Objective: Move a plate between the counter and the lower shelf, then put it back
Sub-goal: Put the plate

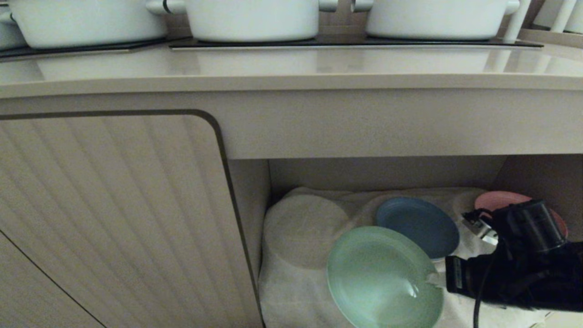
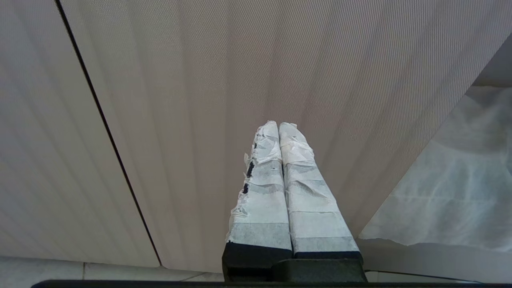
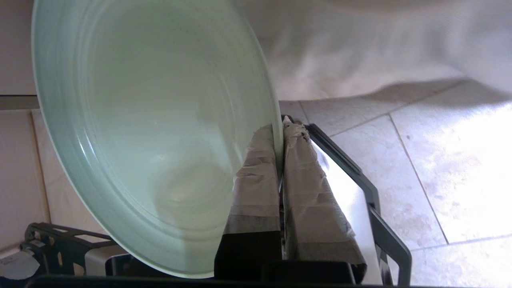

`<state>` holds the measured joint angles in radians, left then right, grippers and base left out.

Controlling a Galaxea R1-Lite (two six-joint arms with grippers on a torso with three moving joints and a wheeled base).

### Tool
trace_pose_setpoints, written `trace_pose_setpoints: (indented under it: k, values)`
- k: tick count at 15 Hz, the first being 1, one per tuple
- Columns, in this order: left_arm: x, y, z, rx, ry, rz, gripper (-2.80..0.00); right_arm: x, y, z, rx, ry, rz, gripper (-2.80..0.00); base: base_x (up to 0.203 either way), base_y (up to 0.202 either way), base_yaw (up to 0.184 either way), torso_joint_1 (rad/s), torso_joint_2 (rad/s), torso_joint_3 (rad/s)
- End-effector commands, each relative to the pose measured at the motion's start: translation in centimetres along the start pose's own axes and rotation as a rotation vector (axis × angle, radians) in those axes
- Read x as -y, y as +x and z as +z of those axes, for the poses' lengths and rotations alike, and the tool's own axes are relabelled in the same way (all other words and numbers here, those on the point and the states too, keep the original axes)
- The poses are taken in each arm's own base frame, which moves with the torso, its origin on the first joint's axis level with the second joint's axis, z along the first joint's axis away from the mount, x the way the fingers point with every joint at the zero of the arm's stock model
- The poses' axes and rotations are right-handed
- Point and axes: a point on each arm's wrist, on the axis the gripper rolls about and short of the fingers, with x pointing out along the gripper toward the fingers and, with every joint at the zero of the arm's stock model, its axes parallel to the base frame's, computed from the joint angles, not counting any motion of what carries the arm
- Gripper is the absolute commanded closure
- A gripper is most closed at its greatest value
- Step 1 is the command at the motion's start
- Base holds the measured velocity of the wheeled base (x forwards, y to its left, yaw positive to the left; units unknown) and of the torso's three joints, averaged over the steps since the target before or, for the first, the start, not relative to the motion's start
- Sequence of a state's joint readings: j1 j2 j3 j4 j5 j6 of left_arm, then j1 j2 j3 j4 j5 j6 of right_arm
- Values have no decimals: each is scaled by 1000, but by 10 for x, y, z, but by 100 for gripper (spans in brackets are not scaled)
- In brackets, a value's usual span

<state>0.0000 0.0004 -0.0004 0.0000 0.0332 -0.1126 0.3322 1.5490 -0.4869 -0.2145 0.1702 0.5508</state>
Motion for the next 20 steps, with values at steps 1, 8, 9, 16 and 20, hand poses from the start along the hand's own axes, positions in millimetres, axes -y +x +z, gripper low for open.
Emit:
trace_pose_setpoints:
  k: [1, 8, 9, 16, 20]
  values:
    - [0, 0, 0, 0, -1, 1, 0, 6, -12, -5, 30, 16, 1, 0, 0, 0, 0, 0, 0, 0]
    - [0, 0, 0, 1, -1, 0, 0, 23, -36, -19, 86, 55, -23, 0, 0, 0, 0, 0, 0, 0]
    - [0, 0, 0, 1, -1, 1, 0, 24, -40, -21, 94, 60, -24, 0, 0, 0, 0, 0, 0, 0]
    - [0, 0, 0, 1, -1, 0, 0, 33, -66, -39, 98, 82, -52, 0, 0, 0, 0, 0, 0, 0]
    - [0, 0, 0, 1, -1, 0, 0, 36, -78, -52, 94, 88, -61, 0, 0, 0, 0, 0, 0, 0]
